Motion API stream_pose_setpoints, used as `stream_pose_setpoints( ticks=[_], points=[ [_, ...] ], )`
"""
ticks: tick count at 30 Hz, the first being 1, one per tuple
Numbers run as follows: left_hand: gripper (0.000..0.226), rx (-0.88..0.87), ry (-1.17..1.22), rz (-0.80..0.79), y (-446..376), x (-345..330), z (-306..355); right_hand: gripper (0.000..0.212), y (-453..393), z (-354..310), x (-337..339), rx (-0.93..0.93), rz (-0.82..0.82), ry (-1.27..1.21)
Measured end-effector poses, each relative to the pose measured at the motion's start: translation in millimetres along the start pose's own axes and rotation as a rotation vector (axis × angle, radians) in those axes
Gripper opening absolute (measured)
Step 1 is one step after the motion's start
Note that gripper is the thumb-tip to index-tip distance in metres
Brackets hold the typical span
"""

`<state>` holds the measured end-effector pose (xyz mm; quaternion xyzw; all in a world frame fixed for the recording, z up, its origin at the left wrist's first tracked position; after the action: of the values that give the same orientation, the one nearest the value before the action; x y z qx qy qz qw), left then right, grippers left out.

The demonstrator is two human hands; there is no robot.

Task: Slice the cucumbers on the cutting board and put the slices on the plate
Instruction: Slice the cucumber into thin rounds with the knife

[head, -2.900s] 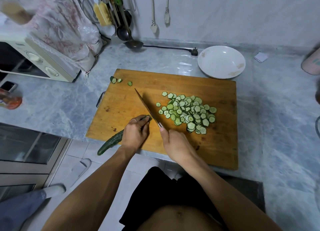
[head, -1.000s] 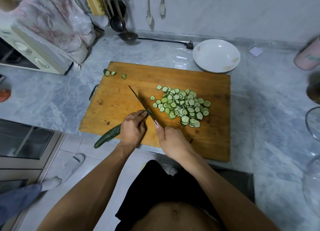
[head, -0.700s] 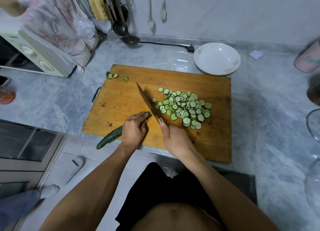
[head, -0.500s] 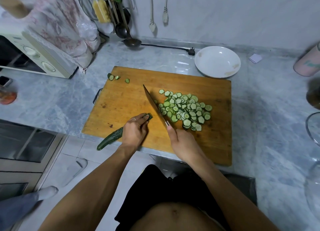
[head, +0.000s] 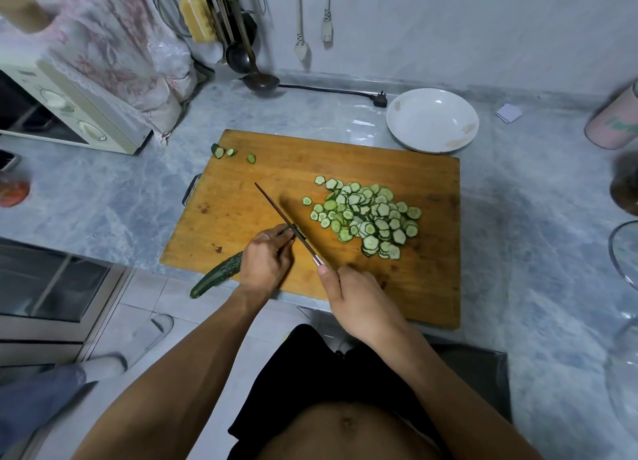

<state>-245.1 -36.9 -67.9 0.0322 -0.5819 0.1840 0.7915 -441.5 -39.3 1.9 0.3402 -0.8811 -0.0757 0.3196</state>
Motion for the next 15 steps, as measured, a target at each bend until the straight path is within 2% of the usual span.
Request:
stream_pose_setpoints(
  ticks=[8, 15],
  points=[
    [0.028, -0.022, -0.012, 0.026, -0.3, -0.8, 2.6, 0.053, -11.2, -5.0, -6.6, -0.052, -0.037, 0.006],
    [0.028, -0.035, 0.011, 0.048, -1.3, 1.7, 4.8, 0.052, -25.5, -5.3, -16.4, -0.022, 0.033, 0.018]
  ],
)
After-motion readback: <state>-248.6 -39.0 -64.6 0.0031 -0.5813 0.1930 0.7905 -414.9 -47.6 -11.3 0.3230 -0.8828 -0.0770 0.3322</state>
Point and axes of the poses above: each hand's wrist, its own y-axis away from the middle knuckle, its own x-axis out of the back of the hand, z = x × y, the point moved 5 cm from there along -y, towards the middle knuckle, and after that the axes turned 11 degrees about -y, right-handed, at the moved point
